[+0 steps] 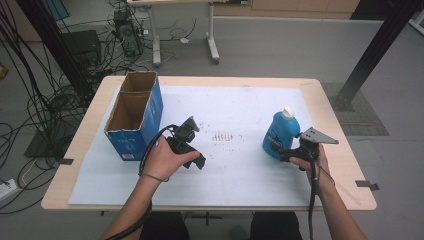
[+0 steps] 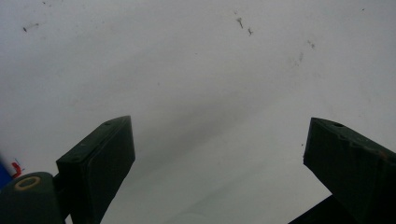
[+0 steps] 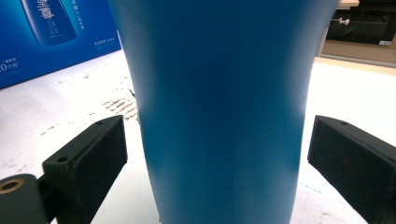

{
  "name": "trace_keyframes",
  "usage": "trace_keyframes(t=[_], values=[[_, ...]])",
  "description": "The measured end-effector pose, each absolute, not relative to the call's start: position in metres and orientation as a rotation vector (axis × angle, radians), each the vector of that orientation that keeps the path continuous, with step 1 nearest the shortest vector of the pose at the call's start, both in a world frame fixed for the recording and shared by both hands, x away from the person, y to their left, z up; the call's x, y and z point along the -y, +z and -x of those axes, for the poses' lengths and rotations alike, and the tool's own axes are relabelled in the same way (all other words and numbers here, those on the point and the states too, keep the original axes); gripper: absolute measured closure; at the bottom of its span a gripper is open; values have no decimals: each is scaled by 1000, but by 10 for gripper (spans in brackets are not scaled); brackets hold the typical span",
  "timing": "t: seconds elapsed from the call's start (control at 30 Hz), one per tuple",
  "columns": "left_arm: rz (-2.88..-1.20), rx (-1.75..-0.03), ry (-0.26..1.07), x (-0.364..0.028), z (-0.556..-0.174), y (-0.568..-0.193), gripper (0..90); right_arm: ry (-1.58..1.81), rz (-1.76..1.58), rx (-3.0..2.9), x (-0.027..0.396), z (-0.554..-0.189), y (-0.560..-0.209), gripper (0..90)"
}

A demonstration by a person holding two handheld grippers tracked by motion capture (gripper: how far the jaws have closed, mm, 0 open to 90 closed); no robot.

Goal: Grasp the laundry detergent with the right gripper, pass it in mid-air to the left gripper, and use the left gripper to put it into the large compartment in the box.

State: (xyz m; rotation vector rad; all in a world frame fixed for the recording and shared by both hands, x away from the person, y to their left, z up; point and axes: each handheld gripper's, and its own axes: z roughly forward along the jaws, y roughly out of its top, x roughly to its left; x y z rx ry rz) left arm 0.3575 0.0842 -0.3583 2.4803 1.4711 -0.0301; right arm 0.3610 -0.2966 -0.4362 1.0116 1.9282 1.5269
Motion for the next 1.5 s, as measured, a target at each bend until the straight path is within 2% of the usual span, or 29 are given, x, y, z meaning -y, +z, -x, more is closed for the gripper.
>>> trace_keyframes(t=[0.5,0.93,1.5], values=[[-2478,-1469,-30,-86,-358,-358,92,1540,-1008,-1903,293,-365,-439,83],[-2481,-1470,-34,-86,-358,-359,93,1550,-987,-1883,290,-367,-440,224],[-2486,-1469,-35,-83,-357,-359,93,1547,-963,-1893,291,-366,-438,350]])
